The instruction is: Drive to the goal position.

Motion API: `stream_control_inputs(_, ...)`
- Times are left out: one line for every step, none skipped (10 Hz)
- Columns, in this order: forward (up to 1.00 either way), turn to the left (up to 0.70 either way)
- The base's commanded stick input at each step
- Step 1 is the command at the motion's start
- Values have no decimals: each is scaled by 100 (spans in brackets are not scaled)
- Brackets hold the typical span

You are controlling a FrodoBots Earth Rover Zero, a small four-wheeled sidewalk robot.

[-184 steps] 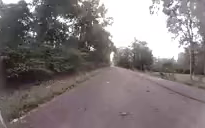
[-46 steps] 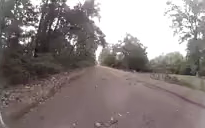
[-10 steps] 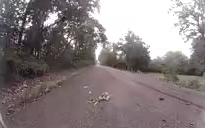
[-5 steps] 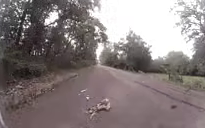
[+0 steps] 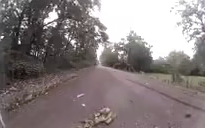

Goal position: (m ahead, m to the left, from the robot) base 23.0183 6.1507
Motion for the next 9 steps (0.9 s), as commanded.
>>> stream_control_inputs(70, 0)
stream_control_inputs(70, 0)
stream_control_inputs(70, 0)
stream_control_inputs(70, 0)
stream_control_inputs(70, 0)
stream_control_inputs(70, 0)
stream_control_inputs(70, 0)
stream_control_inputs(70, 0)
stream_control_inputs(70, 0)
